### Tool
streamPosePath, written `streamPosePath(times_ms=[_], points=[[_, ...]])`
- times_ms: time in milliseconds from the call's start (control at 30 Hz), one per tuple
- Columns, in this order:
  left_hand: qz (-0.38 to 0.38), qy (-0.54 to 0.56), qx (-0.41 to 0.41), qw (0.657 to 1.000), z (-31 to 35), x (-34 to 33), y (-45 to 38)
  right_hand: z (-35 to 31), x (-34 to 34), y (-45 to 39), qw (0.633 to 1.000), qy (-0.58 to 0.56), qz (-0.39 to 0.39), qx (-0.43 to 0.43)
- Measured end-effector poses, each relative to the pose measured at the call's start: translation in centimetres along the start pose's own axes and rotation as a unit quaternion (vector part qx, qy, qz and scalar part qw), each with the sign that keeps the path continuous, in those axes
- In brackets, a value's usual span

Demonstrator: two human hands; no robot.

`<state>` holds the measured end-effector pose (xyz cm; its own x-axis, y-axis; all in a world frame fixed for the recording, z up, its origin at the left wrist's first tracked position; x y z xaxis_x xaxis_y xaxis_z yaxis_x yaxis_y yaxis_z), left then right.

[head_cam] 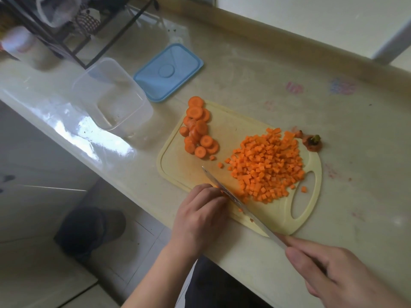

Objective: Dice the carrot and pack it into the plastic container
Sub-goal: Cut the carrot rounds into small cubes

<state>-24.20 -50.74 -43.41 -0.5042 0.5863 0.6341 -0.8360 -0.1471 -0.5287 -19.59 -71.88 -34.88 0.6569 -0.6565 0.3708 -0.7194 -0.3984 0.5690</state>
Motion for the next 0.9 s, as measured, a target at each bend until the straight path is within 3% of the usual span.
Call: streamPosePath(times_ms=[333, 500, 900], points=[[0.02, 0.006, 0.001, 1.0, 0.3, 0.4, -0.3, -0.8, -1.0, -2.0, 0.997, 0.038, -0.009, 0.066], [-0.021, 0.003, -0.003, 1.0, 0.1, 0.1, -0.5, -1.2, -0.5, -1.9, 0.996, 0.037, -0.013, 0.079], [-0.047, 0.068, -0.009, 0.997, -0.6, -2.8, -5.2, 0.0, 2.2, -0.3, 0.99, -0.119, 0.078, -0.004]])
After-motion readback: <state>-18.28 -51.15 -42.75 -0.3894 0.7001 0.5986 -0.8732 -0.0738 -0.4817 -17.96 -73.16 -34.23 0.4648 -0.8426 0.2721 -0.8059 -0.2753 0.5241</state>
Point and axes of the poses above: each hand's wrist, its own y-axis away from the middle knuckle, its own x-axis out of the back of the hand, z = x × y, the point moved 5 cm from there along -y, towards the middle knuckle, and after that the axes turned 8 degrees about z, right-handed, at the moved point
